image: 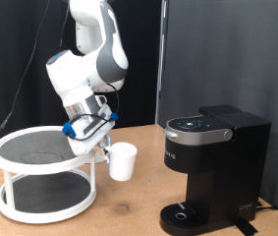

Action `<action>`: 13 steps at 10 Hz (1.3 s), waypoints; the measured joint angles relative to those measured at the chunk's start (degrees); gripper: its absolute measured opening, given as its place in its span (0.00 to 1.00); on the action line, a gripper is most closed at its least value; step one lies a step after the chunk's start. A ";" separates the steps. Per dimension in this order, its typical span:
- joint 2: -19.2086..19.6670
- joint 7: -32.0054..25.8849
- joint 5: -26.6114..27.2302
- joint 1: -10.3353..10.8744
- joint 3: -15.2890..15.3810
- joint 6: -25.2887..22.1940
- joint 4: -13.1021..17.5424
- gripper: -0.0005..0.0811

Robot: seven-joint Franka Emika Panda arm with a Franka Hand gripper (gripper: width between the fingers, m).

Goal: Make a cup of coffee with the keurig machine

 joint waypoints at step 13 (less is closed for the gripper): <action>10.87 -14.47 24.30 5.03 8.02 10.80 3.62 0.01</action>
